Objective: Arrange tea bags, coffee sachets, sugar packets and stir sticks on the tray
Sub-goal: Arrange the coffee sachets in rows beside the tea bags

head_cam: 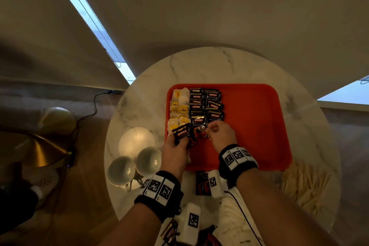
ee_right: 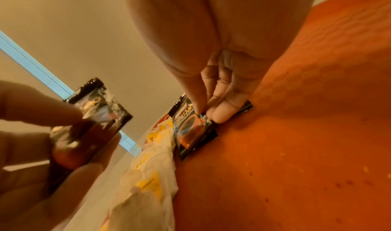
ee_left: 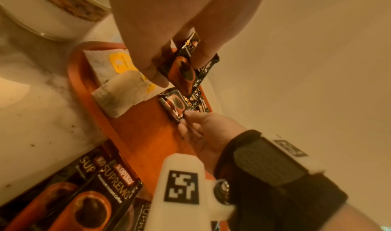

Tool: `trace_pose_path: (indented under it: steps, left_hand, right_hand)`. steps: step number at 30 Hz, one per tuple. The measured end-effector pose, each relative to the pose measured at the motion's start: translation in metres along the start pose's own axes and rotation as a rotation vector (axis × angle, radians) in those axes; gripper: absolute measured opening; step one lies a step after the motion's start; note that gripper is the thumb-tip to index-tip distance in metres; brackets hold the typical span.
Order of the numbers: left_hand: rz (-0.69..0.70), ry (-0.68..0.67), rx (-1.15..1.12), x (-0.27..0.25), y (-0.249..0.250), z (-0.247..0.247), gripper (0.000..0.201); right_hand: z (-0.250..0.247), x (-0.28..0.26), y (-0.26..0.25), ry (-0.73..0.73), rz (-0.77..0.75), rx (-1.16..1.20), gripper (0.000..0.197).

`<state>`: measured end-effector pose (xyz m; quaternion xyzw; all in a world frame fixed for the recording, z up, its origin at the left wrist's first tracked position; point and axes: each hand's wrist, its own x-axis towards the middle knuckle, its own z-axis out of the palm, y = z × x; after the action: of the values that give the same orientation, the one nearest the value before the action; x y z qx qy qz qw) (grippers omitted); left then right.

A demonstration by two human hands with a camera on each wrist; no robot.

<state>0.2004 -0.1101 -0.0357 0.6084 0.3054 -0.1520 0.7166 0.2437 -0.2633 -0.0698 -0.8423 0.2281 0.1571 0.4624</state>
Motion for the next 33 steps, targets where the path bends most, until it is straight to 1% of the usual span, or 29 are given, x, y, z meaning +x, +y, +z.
trace_pose_path:
  steps: [2,3,5,7,8,9,10,11,13,15,17,18,21,23,25,29,31,33]
  left_hand:
    - [-0.01,-0.005,0.037,0.001,-0.001,-0.001,0.024]
    - [-0.016,0.003,0.07,0.004,-0.003,-0.001,0.023]
    - [-0.007,-0.005,0.127,0.004,-0.005,0.001,0.02]
    - [0.007,-0.041,0.136,0.004,-0.006,0.005,0.019]
    - [0.021,-0.061,0.14,0.004,-0.006,0.008,0.019]
    - [0.034,-0.084,0.161,0.004,-0.007,0.012,0.019]
    - [0.047,-0.105,0.181,0.003,-0.006,0.017,0.017]
    - [0.057,-0.124,0.201,0.002,-0.006,0.022,0.015]
    - [0.06,-0.135,0.24,0.002,-0.007,0.03,0.015]
    - [0.07,-0.126,0.301,0.003,-0.008,0.036,0.017]
    - [0.108,-0.13,0.402,0.005,-0.009,0.039,0.023]
    - [0.132,-0.135,0.454,0.006,-0.01,0.04,0.026]
    - [0.213,-0.165,0.618,0.009,-0.012,0.044,0.033]
    - [0.245,-0.19,0.771,0.01,-0.011,0.045,0.038]
    - [0.266,-0.211,0.852,0.011,-0.011,0.042,0.042]
    - [0.309,-0.219,0.876,0.013,-0.012,0.038,0.044]
    - [0.325,-0.21,0.87,0.014,-0.01,0.038,0.042]
    - [0.353,-0.189,0.846,0.012,-0.009,0.036,0.038]
  right_hand:
    - [-0.002,-0.001,0.001,0.024,0.021,0.009,0.006]
    - [-0.005,-0.004,0.0,0.04,0.022,0.01,0.009]
    - [-0.01,-0.012,0.0,0.051,-0.01,0.048,0.022]
    - [-0.017,-0.025,-0.002,-0.02,-0.058,0.111,0.031]
    - [-0.019,-0.031,-0.002,-0.078,-0.081,0.122,0.029]
    - [-0.021,-0.037,0.0,-0.131,-0.097,0.116,0.023]
    - [-0.021,-0.04,0.003,-0.158,-0.109,0.101,0.017]
    - [-0.023,-0.04,0.005,-0.154,-0.111,0.09,0.014]
    - [-0.027,-0.034,0.012,-0.099,-0.075,0.091,0.013]
    - [-0.034,-0.024,0.015,-0.036,-0.037,0.095,0.011]
    - [-0.041,-0.015,0.015,0.007,-0.016,0.076,0.008]
    - [-0.043,-0.01,0.016,0.017,-0.001,0.046,0.01]
    - [-0.041,0.003,0.017,0.047,0.062,-0.093,0.027]
    - [-0.035,0.012,0.02,0.082,0.047,-0.226,0.035]
    - [-0.03,0.02,0.022,0.11,0.025,-0.284,0.039]
    - [-0.022,0.03,0.021,0.083,0.015,-0.236,0.046]
    - [-0.022,0.029,0.018,0.069,0.017,-0.248,0.05]
    - [-0.028,0.024,0.016,0.074,0.01,-0.248,0.05]
